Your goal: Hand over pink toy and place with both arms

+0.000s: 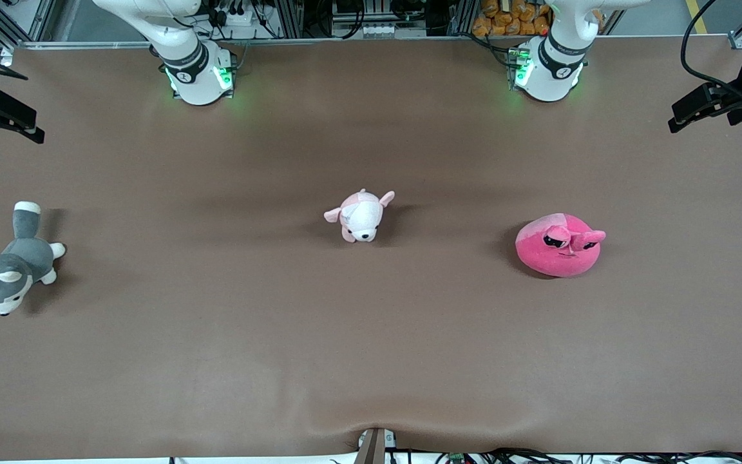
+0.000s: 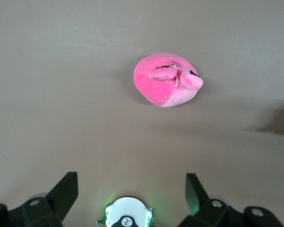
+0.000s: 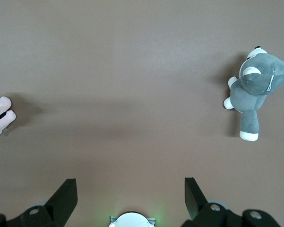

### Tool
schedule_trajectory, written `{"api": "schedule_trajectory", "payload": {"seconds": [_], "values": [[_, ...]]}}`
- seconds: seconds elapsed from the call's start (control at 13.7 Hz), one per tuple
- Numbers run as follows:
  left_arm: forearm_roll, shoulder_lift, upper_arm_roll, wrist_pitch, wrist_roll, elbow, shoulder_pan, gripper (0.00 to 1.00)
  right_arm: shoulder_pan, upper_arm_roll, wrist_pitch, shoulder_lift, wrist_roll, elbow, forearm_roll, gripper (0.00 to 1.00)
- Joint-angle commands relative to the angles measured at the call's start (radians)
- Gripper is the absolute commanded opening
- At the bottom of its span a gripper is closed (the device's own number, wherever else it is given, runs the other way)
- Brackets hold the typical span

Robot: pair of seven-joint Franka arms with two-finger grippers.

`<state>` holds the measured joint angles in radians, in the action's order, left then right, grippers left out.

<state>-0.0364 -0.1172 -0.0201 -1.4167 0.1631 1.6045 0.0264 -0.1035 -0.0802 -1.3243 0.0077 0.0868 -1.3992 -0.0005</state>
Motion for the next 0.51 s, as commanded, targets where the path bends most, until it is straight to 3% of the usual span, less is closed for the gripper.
{"api": "schedule_trajectory", "payload": {"seconds": [0.0,0.07,0.22,0.29,0.44], "values": [[-0.016,0.005,-0.001,0.013,-0.002,-0.011,-0.002,1.0,-0.002,0.0,0.014,0.011,0.002,0.014,-0.004,1.0],[-0.017,0.008,0.0,0.012,-0.002,-0.011,-0.002,1.0,0.002,-0.001,0.026,0.021,0.008,0.053,-0.013,1.0],[-0.017,0.01,0.0,0.012,0.007,-0.009,-0.009,1.0,0.004,-0.003,0.016,0.015,0.002,0.013,-0.003,1.0],[-0.017,0.014,0.0,0.012,0.007,-0.011,-0.02,1.0,0.005,-0.003,0.032,0.026,0.008,0.058,-0.018,1.0],[-0.017,0.021,-0.001,0.01,0.007,-0.011,-0.031,1.0,-0.001,-0.001,0.018,0.015,0.008,0.01,-0.004,1.0]]}}
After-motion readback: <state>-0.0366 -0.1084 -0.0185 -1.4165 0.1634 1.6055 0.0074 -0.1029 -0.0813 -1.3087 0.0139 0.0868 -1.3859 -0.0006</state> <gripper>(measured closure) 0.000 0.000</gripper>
